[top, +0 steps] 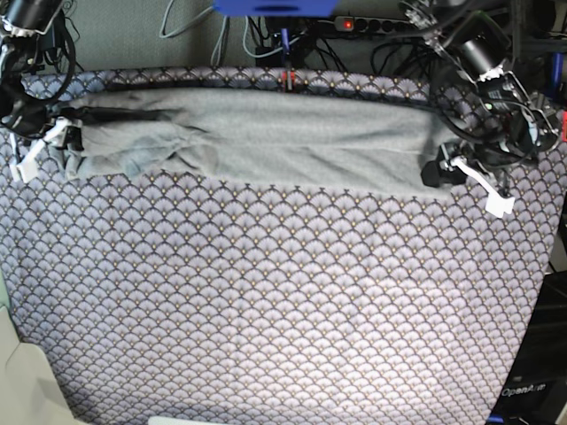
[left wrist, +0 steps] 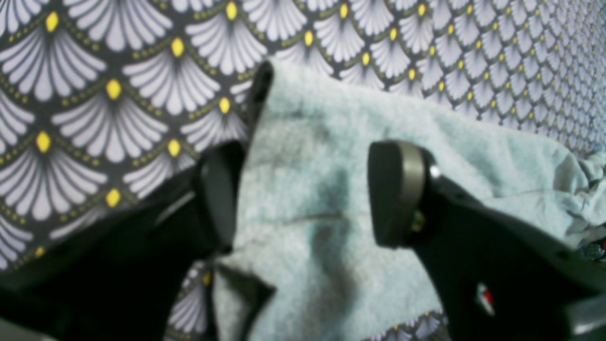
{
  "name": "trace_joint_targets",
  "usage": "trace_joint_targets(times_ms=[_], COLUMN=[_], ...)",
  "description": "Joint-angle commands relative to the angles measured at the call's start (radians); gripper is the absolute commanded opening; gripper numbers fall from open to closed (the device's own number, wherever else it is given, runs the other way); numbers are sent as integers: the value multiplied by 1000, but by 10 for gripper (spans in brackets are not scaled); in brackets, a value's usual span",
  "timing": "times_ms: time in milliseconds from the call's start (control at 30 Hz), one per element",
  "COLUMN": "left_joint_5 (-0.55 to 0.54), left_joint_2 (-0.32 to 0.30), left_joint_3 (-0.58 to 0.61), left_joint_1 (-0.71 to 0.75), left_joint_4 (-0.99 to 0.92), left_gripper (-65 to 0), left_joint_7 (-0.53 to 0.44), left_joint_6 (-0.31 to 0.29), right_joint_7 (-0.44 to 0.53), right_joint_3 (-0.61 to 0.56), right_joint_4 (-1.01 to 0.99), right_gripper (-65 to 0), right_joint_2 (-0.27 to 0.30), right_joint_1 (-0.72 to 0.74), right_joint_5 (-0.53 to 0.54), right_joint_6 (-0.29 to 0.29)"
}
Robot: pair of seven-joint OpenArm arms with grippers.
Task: Fold the T-shirt properly
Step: 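Pinch both ends of the shirt band with the left and right grippers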
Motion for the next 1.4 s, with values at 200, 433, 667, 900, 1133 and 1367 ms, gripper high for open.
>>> trace_joint_targets(times_ms=[200,433,667,900,1133,1367], left_joint_5=[62,52,61,52,52,52], left_joint_2=[-17,-58,-66,-57,2,94], left_joint_3=[5,6,13,13,36,152], left_joint_1=[10,46,46,45,0,42], left_joint_4=[-2,-2,-2,-2,17,191], left_gripper=[-241,-371,-600,-611,-650,-650], left_joint_7=[50,50,50,50,50,50], left_joint_6=[7,7,7,7,7,7], right_joint_7=[-82,-82,-82,-82,-82,-82], right_joint_3=[-57,-57,-57,-57,-57,-57], right_joint_4=[-12,-12,-12,-12,-12,-12], right_gripper=[-406,-406,-406,-406,-406,-406], right_joint_2=[-19,-21,-22,-22,-22,-22], right_joint_1=[-11,-5,-3,-5,-6,-10], right_joint_5=[-28,-28,-28,-28,-28,-28], right_joint_6=[4,4,4,4,4,4])
